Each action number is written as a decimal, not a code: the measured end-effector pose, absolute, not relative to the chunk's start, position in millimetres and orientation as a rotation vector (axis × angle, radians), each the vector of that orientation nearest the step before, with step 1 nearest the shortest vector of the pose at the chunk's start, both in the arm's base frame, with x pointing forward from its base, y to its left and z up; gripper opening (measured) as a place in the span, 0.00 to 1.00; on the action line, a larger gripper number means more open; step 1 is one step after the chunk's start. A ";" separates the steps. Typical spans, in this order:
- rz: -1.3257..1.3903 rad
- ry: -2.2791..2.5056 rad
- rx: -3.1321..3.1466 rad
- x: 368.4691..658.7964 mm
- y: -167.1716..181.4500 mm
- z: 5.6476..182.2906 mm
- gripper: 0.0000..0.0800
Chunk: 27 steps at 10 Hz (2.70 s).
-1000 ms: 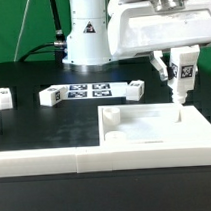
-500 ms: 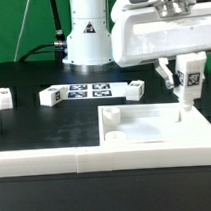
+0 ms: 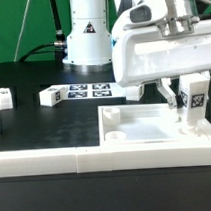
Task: Assemble one leg
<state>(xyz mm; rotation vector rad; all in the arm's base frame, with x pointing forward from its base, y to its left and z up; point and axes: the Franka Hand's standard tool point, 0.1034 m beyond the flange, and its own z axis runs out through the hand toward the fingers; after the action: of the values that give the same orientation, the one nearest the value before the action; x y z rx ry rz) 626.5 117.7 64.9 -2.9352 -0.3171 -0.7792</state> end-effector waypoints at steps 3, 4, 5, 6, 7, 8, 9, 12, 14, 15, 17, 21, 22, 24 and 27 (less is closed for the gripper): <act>-0.762 -0.320 -2.939 622.7 118.7 58.1 0.36; -0.757 -0.320 -2.940 621.0 118.2 56.5 0.36; -0.765 -0.320 -2.939 619.6 117.8 55.0 0.36; -0.786 -0.320 -2.934 619.5 117.8 54.7 0.36; -0.785 -0.320 -2.934 619.7 117.8 54.8 0.43; -0.785 -0.320 -2.934 619.7 117.8 54.8 0.60; -0.785 -0.320 -2.934 619.7 117.8 54.8 0.60; -0.785 -0.320 -2.934 619.7 117.8 54.8 0.80; -0.785 -0.320 -2.934 619.7 117.8 54.8 0.81; -0.785 -0.320 -2.934 619.7 117.8 54.8 0.81; -0.784 -0.326 -2.934 620.0 118.9 64.2 0.81; -0.704 -0.348 -2.952 615.9 120.9 85.7 0.81; -0.678 -0.350 -2.958 614.9 121.3 84.2 0.81; -0.414 -0.334 -3.000 611.5 123.3 79.0 0.81; -0.042 -0.326 -3.029 622.3 117.8 82.3 0.81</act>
Offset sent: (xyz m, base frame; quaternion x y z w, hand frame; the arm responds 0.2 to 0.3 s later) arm -0.0113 -0.0034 -0.0019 -0.0094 -0.0093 0.0073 0.9999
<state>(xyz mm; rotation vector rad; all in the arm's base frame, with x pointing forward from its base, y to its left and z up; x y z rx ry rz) 622.3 117.8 82.3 -3.0289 -0.3261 -0.0417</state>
